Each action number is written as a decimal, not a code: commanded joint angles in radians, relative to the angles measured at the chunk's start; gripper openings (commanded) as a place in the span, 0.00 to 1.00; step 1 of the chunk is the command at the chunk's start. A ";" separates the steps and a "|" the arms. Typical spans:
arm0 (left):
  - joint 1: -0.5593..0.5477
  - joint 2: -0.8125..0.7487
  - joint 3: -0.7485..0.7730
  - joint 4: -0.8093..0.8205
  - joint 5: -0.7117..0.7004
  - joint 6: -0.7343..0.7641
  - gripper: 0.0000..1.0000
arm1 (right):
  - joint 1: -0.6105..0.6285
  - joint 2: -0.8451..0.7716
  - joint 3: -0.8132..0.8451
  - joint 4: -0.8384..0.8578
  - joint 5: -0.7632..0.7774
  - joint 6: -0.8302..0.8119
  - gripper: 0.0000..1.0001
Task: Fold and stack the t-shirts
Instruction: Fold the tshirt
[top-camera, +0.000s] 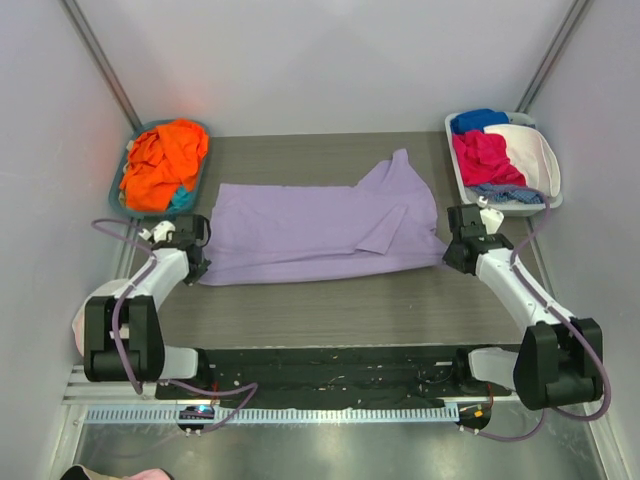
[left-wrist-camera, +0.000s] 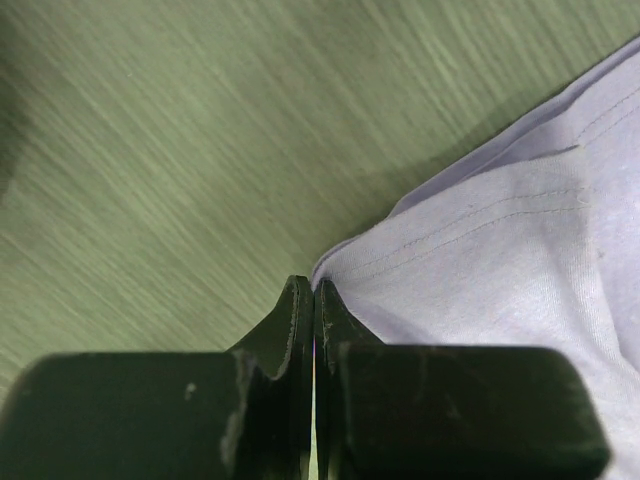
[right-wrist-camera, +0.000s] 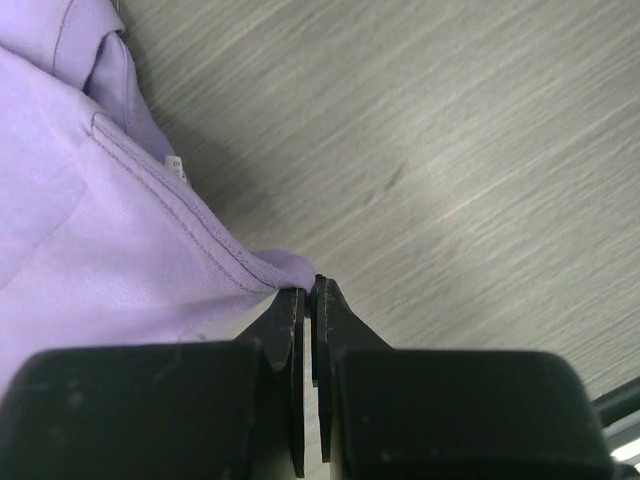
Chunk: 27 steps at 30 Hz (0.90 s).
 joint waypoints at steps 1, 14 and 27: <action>0.019 -0.071 -0.029 -0.038 -0.088 -0.019 0.00 | -0.016 -0.108 -0.034 -0.070 -0.027 0.050 0.01; 0.021 -0.203 -0.061 -0.090 -0.066 -0.025 0.00 | -0.016 -0.263 -0.028 -0.182 -0.094 0.125 0.01; 0.019 -0.374 -0.056 -0.199 -0.055 -0.062 0.99 | -0.016 -0.347 0.054 -0.229 -0.015 0.183 0.61</action>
